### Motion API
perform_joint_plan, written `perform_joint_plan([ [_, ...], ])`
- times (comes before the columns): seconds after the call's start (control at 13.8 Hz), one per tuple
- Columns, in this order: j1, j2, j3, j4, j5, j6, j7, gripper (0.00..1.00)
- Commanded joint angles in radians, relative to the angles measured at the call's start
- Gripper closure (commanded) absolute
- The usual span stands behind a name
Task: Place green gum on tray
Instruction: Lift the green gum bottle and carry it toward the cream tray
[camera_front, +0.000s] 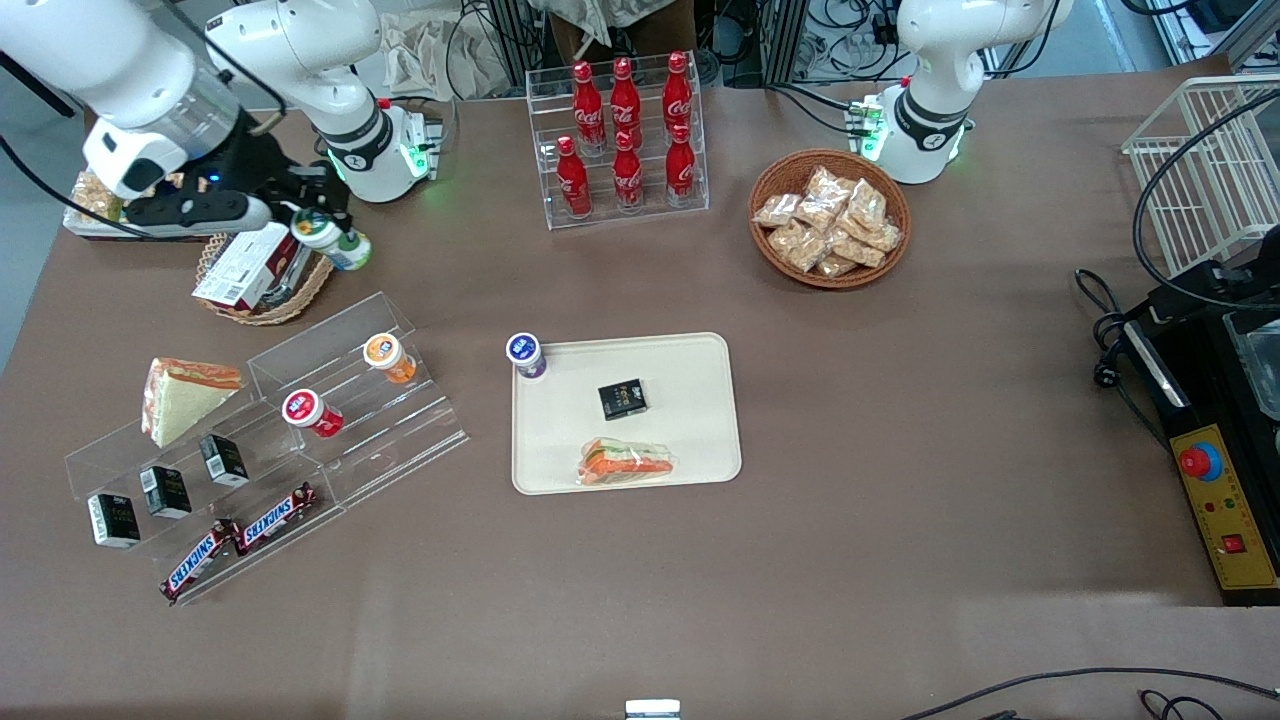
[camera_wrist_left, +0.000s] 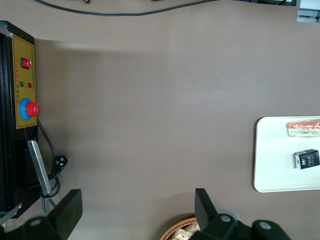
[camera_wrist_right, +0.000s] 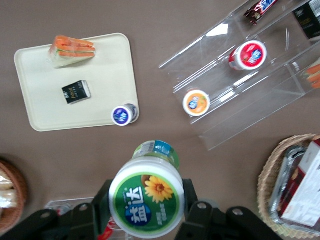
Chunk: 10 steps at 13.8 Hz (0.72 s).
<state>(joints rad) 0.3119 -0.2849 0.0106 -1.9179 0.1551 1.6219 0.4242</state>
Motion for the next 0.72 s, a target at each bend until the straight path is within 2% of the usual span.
perform_joint_plan([
  [0.0,0.100,0.120,-0.006,0.109,0.023,-0.007,0.184,0.78],
  [0.29,0.214,0.240,-0.007,0.122,0.020,0.153,0.361,0.78],
  [0.65,0.288,0.390,-0.007,0.031,0.009,0.433,0.478,0.78],
])
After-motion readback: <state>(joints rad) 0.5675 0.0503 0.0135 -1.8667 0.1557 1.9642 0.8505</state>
